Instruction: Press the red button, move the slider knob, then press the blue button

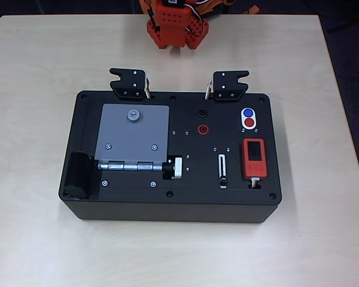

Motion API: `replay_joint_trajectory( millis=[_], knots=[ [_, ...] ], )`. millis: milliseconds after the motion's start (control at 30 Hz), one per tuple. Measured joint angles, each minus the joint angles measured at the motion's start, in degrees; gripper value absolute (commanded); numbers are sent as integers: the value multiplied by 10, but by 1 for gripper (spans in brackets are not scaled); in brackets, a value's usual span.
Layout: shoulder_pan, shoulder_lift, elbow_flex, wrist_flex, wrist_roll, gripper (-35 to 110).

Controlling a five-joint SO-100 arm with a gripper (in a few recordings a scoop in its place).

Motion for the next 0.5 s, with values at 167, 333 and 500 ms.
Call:
replay_joint_trajectory(
  millis=[167, 333, 500],
  knots=[
    [0, 0, 14, -1, 0, 0],
    [0, 0, 15, -1, 0, 0],
    [0, 0, 15, -1, 0, 0]
  ],
)
